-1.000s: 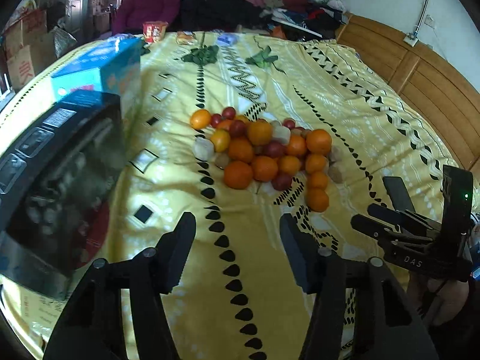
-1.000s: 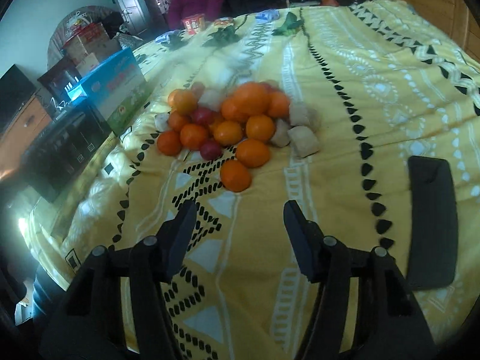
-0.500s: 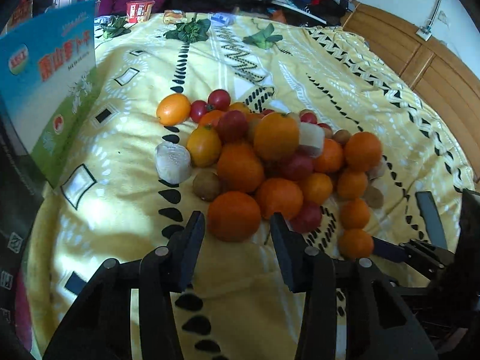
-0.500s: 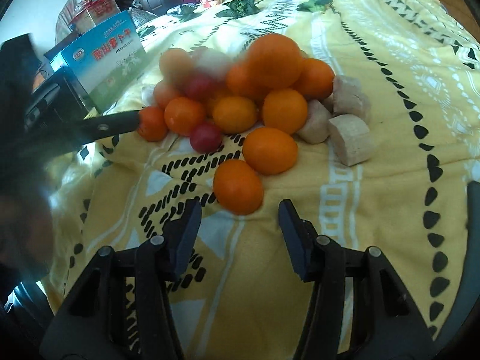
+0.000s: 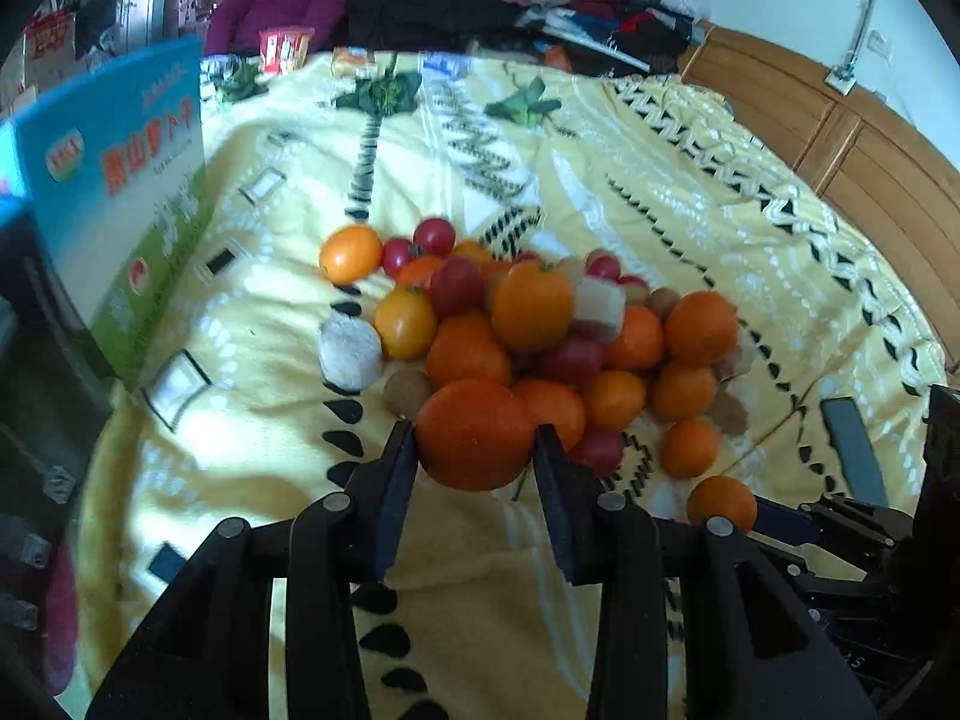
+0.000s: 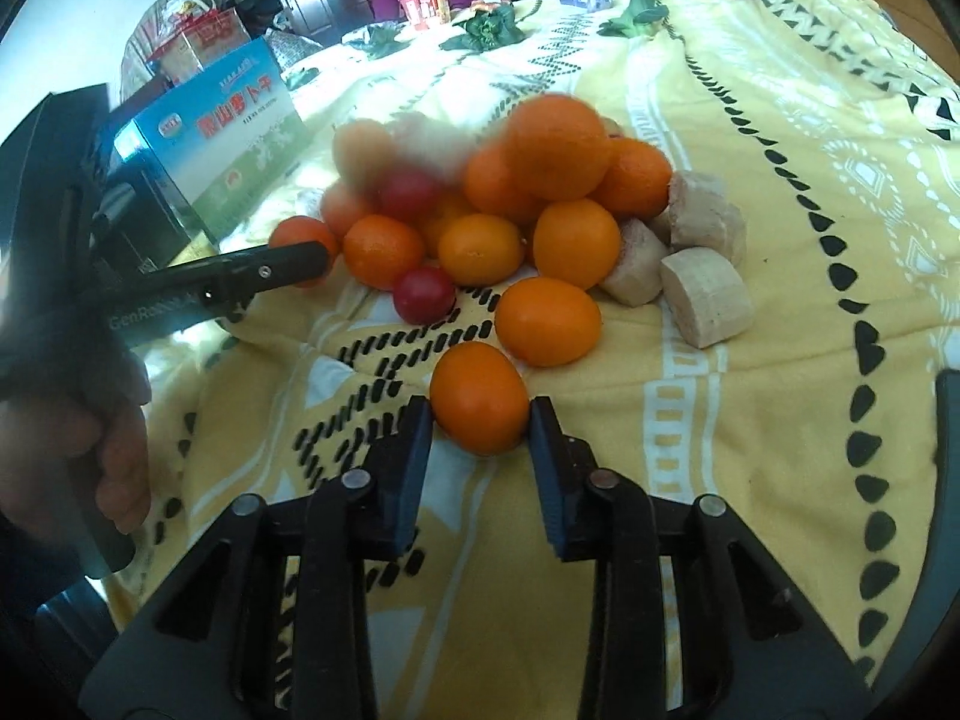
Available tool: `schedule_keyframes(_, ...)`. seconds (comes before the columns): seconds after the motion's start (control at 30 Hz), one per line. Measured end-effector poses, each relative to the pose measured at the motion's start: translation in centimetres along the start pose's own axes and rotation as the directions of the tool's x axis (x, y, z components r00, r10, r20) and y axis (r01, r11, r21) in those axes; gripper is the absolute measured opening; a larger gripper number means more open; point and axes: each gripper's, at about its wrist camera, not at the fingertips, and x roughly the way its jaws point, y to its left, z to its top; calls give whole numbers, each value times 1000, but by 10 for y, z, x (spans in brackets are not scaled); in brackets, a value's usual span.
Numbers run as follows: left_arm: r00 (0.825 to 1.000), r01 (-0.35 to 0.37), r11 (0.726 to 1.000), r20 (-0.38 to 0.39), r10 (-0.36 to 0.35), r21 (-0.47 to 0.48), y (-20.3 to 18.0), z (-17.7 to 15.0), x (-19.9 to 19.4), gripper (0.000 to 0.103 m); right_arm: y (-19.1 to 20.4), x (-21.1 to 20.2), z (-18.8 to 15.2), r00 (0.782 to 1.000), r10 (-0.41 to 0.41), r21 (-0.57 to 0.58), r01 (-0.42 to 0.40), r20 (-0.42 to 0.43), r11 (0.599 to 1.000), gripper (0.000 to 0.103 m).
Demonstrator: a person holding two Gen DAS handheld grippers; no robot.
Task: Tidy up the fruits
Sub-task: 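Close the left tool on a large orange while the right tool grasps a tangerine, then carry both held fruits over the steel bowl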
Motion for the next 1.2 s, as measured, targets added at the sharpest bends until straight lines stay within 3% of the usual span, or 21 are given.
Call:
schedule_keyframes(0.13,998,-15,1000,59,14,7,1,2,-38,41,11,-22,6,999,5,-16,-4,46,1000,33)
schedule_keyframes(0.33,983,-66,995,166,78,-79,35,11,-113,40,50,-52,31,993,31,-83,-22,116,996,33)
schedule_keyframes(0.47,953,-117,981,260,155,-157,76,16,-179,41,92,-72,56,983,76,-151,-51,168,987,33)
schedule_keyframes(0.57,921,-171,960,309,236,-223,114,15,-226,41,132,-80,76,974,119,-209,-78,193,975,33)
schedule_keyframes(0.73,860,-267,893,330,390,-362,186,-4,-290,41,212,-89,102,951,234,-319,-162,201,934,33)
schedule_keyframes(0.9,815,-329,813,291,501,-480,254,-35,-328,40,296,-81,116,928,343,-418,-257,145,872,33)
schedule_keyframes(1.07,804,-358,742,216,553,-567,306,-68,-336,40,364,-60,112,910,411,-472,-343,47,812,33)
schedule_keyframes(1.2,809,-361,701,167,563,-616,333,-90,-333,40,412,-40,104,900,435,-504,-390,-31,771,33)
